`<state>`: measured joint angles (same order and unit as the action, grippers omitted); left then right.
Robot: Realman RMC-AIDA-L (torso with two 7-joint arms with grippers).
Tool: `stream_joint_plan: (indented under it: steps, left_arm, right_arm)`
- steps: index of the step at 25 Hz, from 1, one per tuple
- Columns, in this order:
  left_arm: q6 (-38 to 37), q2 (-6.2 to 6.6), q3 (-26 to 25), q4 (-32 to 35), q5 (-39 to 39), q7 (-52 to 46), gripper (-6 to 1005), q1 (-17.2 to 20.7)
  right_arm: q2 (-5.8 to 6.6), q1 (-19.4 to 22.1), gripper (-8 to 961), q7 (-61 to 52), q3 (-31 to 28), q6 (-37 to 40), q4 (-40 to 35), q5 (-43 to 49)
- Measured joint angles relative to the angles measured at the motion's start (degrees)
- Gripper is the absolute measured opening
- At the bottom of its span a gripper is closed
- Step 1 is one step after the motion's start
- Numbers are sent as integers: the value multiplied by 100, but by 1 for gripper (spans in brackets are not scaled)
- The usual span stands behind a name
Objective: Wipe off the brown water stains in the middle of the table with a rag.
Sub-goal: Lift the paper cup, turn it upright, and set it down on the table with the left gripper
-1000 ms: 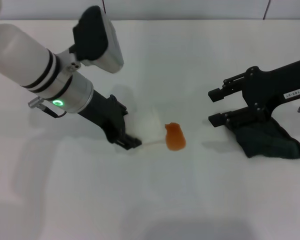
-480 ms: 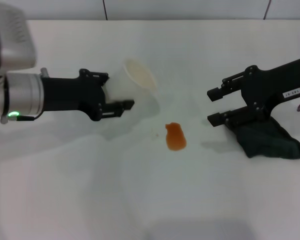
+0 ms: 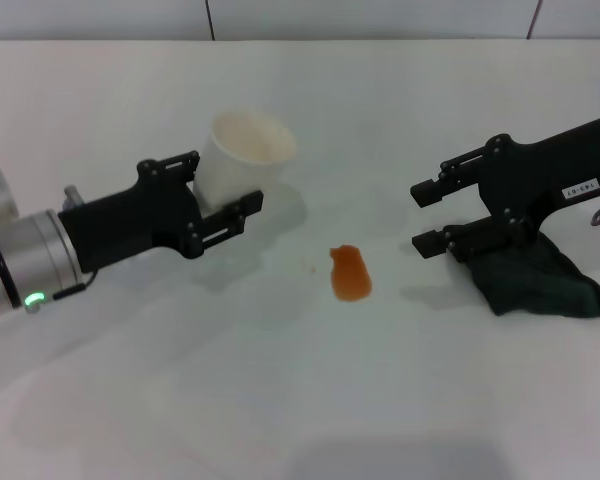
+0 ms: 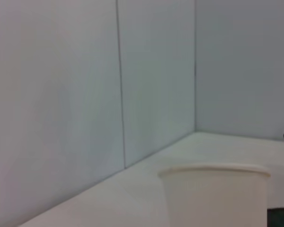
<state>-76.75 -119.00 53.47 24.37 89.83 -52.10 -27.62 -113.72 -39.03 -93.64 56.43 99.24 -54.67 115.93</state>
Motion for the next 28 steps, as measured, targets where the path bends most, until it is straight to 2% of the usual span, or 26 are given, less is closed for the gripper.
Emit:
stream_joint_plan:
  steps: [7, 18, 28]
  left_arm:
    - [433, -11, 2, -772, -367, 373, 615, 14]
    - [1168, -53, 13, -1374, -486, 885, 649, -138]
    - [1249, -53, 5, -1493, -685, 1407, 680, -25]
  right_arm:
    - [-1, -21, 604, 14, 0, 61, -4, -6]
    - [-1, -34, 604, 39, 2, 70, -17, -10]
    - [9, -28, 604, 51, 9, 41, -16, -10]
